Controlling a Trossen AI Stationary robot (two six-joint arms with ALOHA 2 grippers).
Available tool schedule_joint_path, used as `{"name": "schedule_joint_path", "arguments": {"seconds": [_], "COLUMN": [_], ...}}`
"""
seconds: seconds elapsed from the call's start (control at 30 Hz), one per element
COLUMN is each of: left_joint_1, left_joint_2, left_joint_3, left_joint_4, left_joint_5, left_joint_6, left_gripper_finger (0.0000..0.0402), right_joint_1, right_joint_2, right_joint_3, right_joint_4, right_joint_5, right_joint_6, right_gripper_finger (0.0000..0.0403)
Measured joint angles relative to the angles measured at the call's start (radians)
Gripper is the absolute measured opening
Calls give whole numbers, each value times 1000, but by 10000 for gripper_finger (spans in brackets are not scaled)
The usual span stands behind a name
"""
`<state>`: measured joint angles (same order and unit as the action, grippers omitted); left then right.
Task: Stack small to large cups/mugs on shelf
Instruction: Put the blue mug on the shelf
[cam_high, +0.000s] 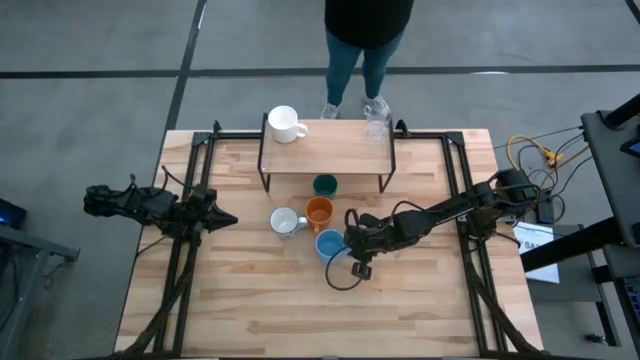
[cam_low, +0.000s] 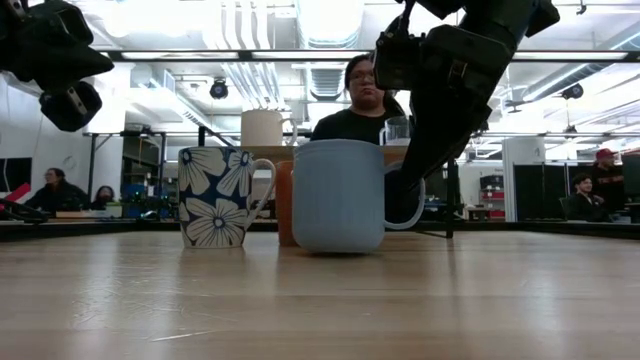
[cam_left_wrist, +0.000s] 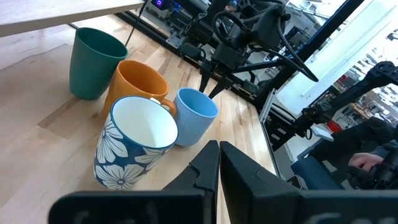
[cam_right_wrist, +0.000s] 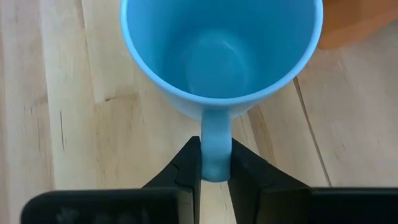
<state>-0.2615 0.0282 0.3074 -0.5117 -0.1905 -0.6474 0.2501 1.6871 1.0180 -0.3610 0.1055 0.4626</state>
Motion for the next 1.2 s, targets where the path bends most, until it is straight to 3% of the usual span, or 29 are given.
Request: {"name": "schedule_joint_path", "arguments": {"seconds": [0.63, 1.2], "left_joint_1": [0, 0], "left_joint_2": [0, 0], "left_joint_3": [-2, -4], "left_joint_4": [-4, -7], "left_joint_5": [0, -4], "left_joint_6": [0, 6], "left_gripper_finger": [0, 0], "right_joint_1": [-7, -48], "right_joint_2": [-18, -18], "right_joint_3": [31, 229], "right_joint_4": [-65, -181], "right_joint_5": [0, 0], "right_joint_6": [-27, -82], "right_gripper_finger": [43, 43]}}
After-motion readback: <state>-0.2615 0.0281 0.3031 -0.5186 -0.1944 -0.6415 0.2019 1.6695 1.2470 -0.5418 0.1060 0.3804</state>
